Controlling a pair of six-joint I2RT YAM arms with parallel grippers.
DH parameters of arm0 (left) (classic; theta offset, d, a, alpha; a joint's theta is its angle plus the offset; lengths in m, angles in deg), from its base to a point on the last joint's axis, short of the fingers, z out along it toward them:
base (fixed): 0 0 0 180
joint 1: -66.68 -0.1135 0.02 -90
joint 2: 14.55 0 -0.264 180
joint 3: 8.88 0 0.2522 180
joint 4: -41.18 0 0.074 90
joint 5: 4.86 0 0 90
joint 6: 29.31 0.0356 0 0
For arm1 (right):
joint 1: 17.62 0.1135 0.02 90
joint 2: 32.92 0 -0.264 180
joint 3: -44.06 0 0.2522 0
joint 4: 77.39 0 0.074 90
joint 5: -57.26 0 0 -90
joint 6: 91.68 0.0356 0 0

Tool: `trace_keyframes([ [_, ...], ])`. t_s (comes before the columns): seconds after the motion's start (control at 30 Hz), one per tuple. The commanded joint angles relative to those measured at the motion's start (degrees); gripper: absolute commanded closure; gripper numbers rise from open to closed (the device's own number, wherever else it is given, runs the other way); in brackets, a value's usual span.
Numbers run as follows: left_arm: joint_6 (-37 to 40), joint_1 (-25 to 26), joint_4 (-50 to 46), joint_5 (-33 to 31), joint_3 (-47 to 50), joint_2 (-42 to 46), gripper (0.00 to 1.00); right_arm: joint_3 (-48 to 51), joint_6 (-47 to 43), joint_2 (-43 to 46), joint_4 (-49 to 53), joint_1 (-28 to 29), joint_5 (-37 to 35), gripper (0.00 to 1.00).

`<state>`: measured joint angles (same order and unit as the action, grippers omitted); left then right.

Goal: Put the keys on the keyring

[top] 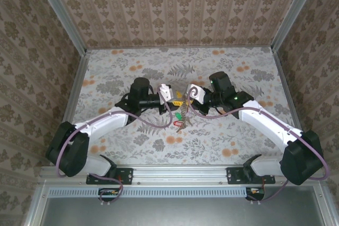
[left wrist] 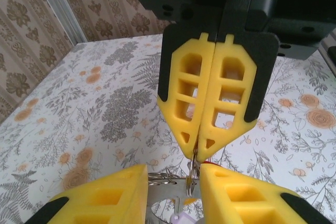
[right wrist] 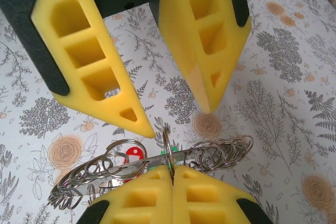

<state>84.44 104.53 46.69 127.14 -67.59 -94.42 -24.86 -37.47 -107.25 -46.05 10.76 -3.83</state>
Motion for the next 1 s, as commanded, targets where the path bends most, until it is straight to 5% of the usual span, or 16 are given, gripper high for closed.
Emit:
trace_keyframes([
  [0.0, 2.6, 0.3, -3.8, 1.0, -2.1, -1.0, 0.69, -2.0, 0.6, -0.2, -0.7, 0.4, 0.4, 1.00],
  [0.47, 5.3, 0.7, -8.0, 1.8, -5.3, -3.5, 0.75, -2.0, 1.2, -0.4, -1.5, 0.5, 1.0, 1.00],
  [0.7, 5.2, 0.7, -7.9, 2.2, -5.6, -4.1, 1.00, -1.8, 1.8, 0.3, -2.0, 0.5, 1.3, 1.00],
  [0.97, -2.2, -0.3, 6.4, 7.7, -1.0, -3.9, 1.00, 3.5, 3.3, 1.2, -8.0, 0.2, 0.1, 0.90],
])
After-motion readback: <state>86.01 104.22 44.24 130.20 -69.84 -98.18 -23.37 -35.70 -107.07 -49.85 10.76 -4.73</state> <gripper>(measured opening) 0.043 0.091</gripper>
